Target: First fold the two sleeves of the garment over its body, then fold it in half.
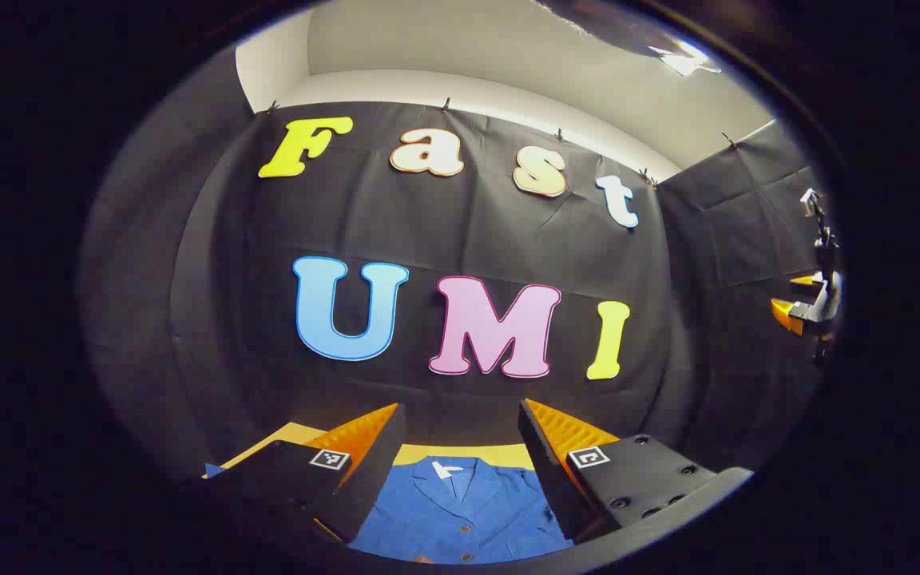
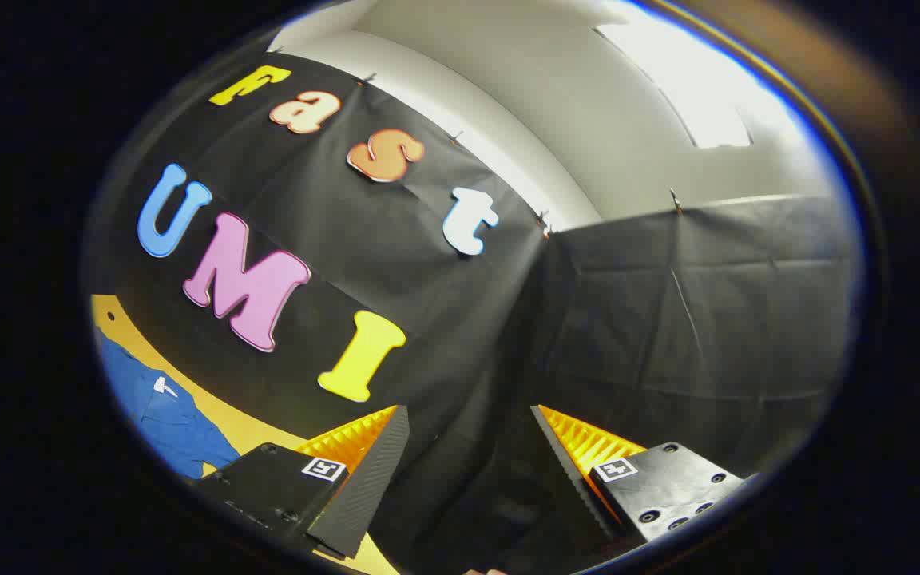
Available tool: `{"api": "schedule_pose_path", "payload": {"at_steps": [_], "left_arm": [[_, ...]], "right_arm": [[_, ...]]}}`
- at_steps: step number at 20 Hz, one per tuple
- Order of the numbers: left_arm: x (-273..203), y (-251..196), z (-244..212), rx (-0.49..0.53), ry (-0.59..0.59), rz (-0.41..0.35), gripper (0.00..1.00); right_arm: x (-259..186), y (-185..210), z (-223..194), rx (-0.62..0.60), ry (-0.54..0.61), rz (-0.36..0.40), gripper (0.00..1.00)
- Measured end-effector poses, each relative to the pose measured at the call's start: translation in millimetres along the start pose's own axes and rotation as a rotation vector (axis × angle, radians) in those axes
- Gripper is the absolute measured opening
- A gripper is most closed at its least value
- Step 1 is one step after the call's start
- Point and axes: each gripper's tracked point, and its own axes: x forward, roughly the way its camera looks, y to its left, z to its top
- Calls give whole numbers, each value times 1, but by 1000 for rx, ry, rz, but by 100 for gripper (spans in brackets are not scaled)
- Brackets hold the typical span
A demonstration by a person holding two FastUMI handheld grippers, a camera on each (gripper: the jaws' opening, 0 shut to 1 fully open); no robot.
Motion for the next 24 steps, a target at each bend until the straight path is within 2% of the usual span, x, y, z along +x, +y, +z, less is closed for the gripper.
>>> {"api": "schedule_pose_path", "payload": {"at_steps": [2, 3, 5, 7, 10, 13, 16, 18, 20, 24], "left_arm": [[-4, 1, 6, 1, 0, 7, 82], [-6, 5, 13, 6, -3, 14, 82], [-12, 23, 21, 35, 20, 81, 81], [-17, 37, 26, 43, 51, 128, 82], [-25, 41, 38, 23, 31, 138, 82], [-23, 48, 44, 45, 30, 160, 82], [-10, 46, 52, 60, 18, 172, 82], [2, 41, 51, 79, 34, 186, 82], [12, 28, 48, 99, 43, 165, 82], [28, 11, 33, 96, 85, 158, 81]], "right_arm": [[2, 34, 11, 42, 37, 89, 96], [2, 62, 11, 80, 79, 164, 96], [-1, 119, 10, 124, 147, 326, 96], [-3, 156, 12, 93, 157, 423, 96], [7, 192, 25, 94, 141, 493, 96], [12, 216, 38, 164, 132, 524, 96], [25, 231, 26, 212, 180, 551, 96], [44, 232, -1, 209, 250, 561, 96], [68, 236, -38, 219, 352, 571, 96], [85, 249, -160, 220, 770, 644, 97]]}}
